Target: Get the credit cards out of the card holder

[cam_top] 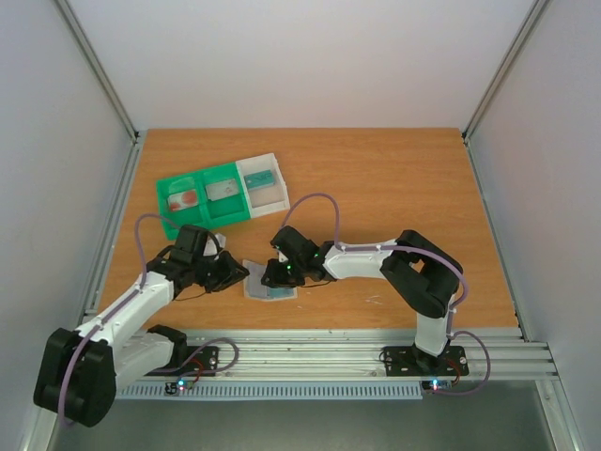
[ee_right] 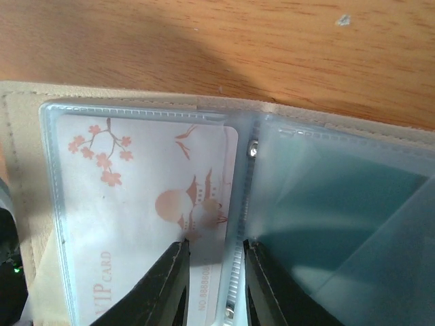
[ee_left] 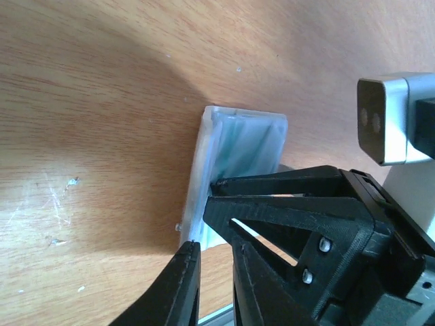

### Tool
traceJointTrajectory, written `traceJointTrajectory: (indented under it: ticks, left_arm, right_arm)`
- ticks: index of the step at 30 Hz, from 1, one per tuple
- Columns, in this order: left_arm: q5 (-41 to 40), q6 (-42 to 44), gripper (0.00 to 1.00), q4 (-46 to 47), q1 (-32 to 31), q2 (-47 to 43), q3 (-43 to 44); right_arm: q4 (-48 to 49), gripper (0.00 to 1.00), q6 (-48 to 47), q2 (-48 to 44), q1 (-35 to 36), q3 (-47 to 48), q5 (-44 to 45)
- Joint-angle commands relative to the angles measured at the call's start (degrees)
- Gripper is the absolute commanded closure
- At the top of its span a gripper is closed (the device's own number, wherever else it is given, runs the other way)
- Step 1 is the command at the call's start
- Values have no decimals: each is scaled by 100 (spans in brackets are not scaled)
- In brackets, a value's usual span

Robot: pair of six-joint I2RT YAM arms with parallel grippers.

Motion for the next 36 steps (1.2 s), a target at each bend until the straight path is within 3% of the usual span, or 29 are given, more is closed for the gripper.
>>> traceJointTrajectory:
  ticks: [1, 4, 18, 36]
  left_arm:
    - [-73, 179, 85, 255, -53, 156, -9]
    - [-352, 319, 90, 157, -51, 283, -9]
    - [-976, 508, 93, 451, -47, 1021, -322]
    - [-1058, 523, 94, 582, -54, 1135, -463]
  right_arm:
    - [-281, 75, -141, 169, 52, 76, 195]
    - [-227, 76, -165, 160, 52, 68, 164]
    - [595, 81, -50, 19, 42, -220, -209]
    - [729, 81, 307, 242, -45, -205, -308]
